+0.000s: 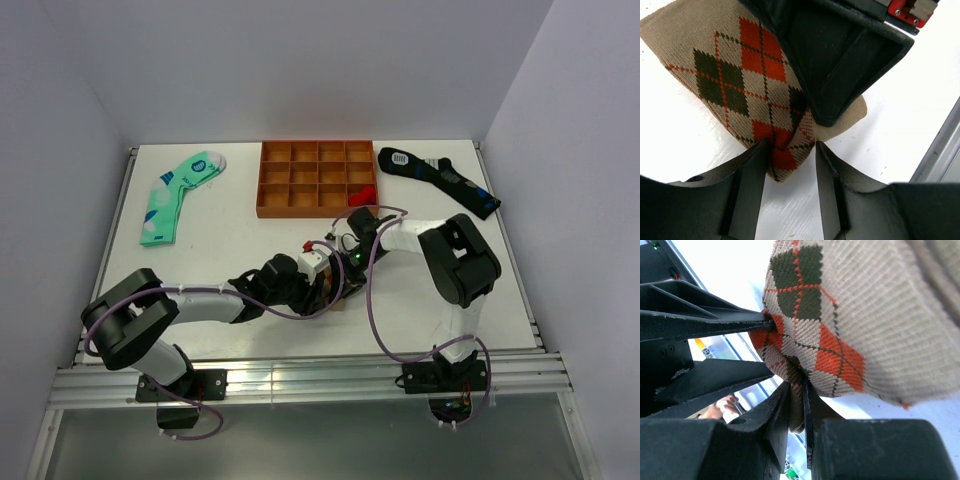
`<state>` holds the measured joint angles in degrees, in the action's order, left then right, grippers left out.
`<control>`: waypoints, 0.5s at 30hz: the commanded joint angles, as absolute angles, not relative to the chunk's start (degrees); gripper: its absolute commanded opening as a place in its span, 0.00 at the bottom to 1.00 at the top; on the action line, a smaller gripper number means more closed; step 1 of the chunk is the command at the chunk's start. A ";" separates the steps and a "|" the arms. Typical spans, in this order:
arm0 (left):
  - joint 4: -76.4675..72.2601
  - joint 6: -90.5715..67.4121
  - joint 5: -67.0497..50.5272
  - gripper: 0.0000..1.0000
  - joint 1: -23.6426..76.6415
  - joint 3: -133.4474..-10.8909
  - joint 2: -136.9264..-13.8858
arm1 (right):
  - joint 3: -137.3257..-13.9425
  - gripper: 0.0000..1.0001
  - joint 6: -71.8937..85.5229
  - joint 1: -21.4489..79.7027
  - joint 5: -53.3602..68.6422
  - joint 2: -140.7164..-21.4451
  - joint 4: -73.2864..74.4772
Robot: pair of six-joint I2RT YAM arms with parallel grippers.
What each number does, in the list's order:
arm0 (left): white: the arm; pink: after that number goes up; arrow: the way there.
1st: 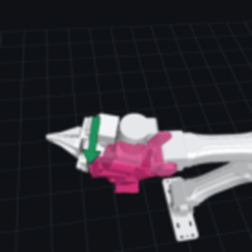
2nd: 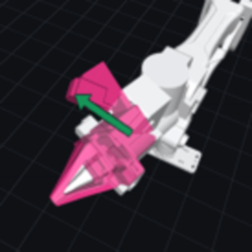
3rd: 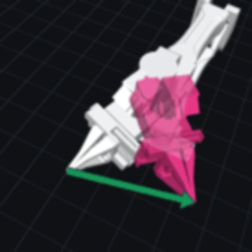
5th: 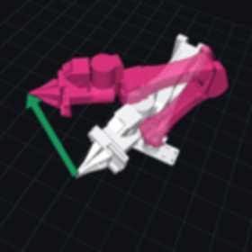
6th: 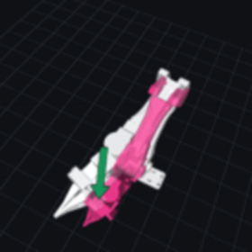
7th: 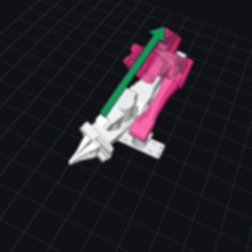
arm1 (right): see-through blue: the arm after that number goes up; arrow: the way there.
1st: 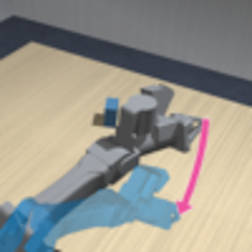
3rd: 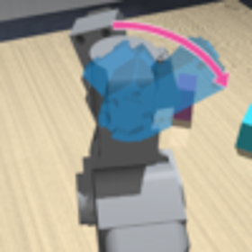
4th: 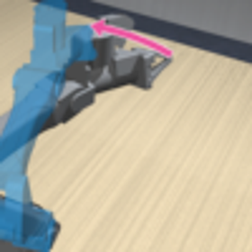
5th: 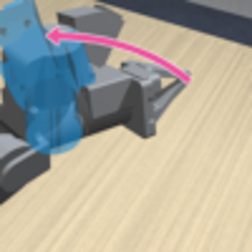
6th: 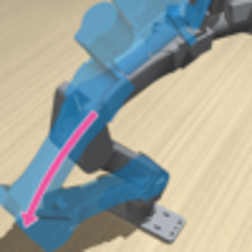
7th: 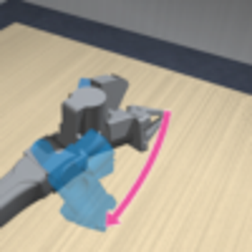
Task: Roll the socks
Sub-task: Roll the sock at the center of the board.
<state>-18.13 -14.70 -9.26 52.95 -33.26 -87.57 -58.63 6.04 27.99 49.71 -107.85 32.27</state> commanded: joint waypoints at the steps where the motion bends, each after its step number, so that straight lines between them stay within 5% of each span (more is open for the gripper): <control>1: -16.61 -14.33 -8.97 0.48 52.91 -34.72 -86.92 | -60.56 0.20 5.27 27.07 50.54 -106.00 32.78; 15: -16.79 -18.36 -10.90 0.35 52.91 -34.71 -88.94 | -60.73 0.20 5.89 26.98 50.54 -106.61 31.99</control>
<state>-17.37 -16.32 -9.26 52.95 -33.78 -87.90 -58.65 6.09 27.57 49.93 -107.83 32.27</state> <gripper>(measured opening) 0.362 0.213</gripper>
